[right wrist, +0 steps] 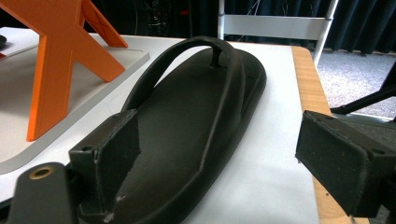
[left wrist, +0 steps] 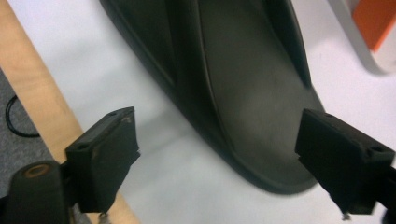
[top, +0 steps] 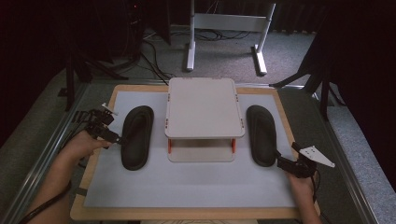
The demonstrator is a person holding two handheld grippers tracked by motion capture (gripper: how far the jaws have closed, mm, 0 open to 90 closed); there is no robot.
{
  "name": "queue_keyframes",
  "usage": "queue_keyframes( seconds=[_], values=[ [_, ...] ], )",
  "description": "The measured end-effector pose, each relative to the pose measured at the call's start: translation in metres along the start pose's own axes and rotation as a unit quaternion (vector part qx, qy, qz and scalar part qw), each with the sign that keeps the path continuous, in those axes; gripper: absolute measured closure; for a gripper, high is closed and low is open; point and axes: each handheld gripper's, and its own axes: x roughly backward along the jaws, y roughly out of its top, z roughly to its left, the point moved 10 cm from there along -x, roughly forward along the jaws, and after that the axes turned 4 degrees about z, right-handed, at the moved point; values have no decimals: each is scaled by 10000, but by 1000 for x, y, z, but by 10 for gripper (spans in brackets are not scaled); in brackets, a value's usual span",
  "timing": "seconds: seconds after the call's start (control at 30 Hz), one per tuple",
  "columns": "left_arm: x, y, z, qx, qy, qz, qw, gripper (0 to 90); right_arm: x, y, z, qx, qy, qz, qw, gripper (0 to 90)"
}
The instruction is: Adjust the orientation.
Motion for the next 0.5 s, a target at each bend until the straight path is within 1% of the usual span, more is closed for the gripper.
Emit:
queue_keyframes(
  seconds=[0.03, 0.1, 0.17, 0.2, 0.27, 0.3, 0.33, 0.4, 0.5],
  values=[
    [-1, 3, 0, 11, -27, 34, 10000, 149, 0, 0, 0, -3, 4, 12, 10000, 129],
    [-5, 8, 1, 15, -24, 107, 9999, 201, 0, 0, 0, -1, -2, 12, 10000, 129],
    [-8, 11, 1, 28, -52, 233, 9997, 218, 0, 0, 0, 1, -8, 14, 10000, 129],
    [-9, 13, 3, 38, -12, 269, 9996, 225, 0, 0, 0, 0, 1, 19, 10000, 129],
    [-10, 19, 3, 139, -98, 225, 9996, 275, -1, -1, 0, 18, 5, 31, 10000, 129],
    [-10, 19, 3, 139, -98, 225, 9996, 275, -1, -1, 0, 18, 5, 31, 10000, 129],
    [-11, 24, 5, 171, -109, 243, 9995, 275, -1, -1, 1, 26, 14, 29, 10000, 129],
    [-13, 28, 8, 187, -57, 262, 9995, 301, -1, -1, 1, 43, 17, 35, 10000, 129],
    [-13, 35, 7, 135, -67, 289, 9995, 308, -1, -1, 1, 52, 31, 47, 10000, 129]
  ],
)
